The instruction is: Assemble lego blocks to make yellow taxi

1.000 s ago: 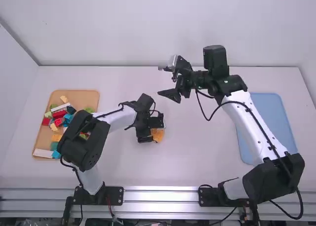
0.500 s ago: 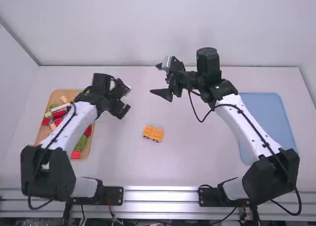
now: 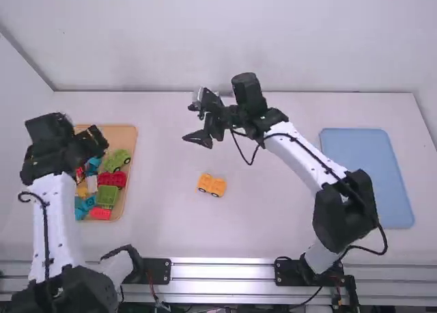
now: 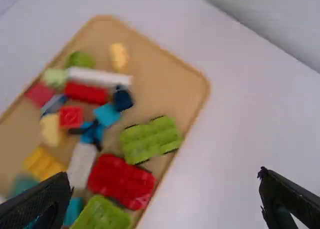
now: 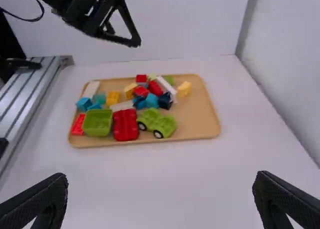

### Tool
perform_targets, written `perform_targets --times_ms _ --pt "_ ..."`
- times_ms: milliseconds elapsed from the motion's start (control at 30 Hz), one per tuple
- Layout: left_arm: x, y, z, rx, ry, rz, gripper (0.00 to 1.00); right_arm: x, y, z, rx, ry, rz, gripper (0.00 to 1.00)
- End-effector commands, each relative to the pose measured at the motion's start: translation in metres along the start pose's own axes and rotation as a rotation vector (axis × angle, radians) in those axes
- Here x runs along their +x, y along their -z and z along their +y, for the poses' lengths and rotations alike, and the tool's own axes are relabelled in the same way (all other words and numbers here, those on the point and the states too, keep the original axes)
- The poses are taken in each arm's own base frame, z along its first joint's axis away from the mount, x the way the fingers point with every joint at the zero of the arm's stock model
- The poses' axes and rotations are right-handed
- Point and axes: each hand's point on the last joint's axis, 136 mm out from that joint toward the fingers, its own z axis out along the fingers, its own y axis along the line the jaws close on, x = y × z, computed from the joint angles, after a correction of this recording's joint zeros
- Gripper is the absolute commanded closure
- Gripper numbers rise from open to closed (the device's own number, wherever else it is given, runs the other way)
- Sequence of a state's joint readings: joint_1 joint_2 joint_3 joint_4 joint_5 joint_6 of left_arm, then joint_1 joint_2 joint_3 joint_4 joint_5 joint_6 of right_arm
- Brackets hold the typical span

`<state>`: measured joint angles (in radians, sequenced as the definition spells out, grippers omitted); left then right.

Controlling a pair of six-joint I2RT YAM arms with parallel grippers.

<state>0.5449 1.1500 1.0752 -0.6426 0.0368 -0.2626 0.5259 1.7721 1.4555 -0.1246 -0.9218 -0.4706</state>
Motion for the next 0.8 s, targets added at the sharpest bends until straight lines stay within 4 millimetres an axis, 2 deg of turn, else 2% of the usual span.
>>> perform_targets --times_ms 0,167,367,500,533,600,767 --pt "-0.013 0.005 0.045 -0.155 0.247 -0.059 0.01 -0.026 -0.003 0.000 -0.031 0.070 -0.041 0.01" --pt "-0.025 -0.008 0.060 -0.146 0.270 -0.069 0.01 -0.026 -0.016 0.002 -0.064 0.068 -0.043 0.02" --pt "-0.048 -0.026 0.059 -0.148 0.283 -0.067 0.01 -0.024 -0.019 -0.001 -0.064 0.065 -0.040 0.02" --pt "-0.072 -0.037 0.038 -0.110 0.217 -0.004 0.01 -0.023 -0.018 -0.004 -0.054 0.067 -0.039 0.01" --pt "-0.085 -0.047 0.021 -0.081 0.165 0.047 0.01 -0.024 -0.018 -0.004 -0.053 0.069 -0.040 0.02" --pt "-0.090 -0.053 0.014 -0.082 0.144 0.075 0.01 -0.023 -0.017 -0.005 -0.050 0.067 -0.039 0.01" --pt "-0.102 -0.089 -0.005 -0.139 0.101 0.219 0.01 -0.021 -0.013 -0.010 -0.038 0.059 -0.038 0.01"
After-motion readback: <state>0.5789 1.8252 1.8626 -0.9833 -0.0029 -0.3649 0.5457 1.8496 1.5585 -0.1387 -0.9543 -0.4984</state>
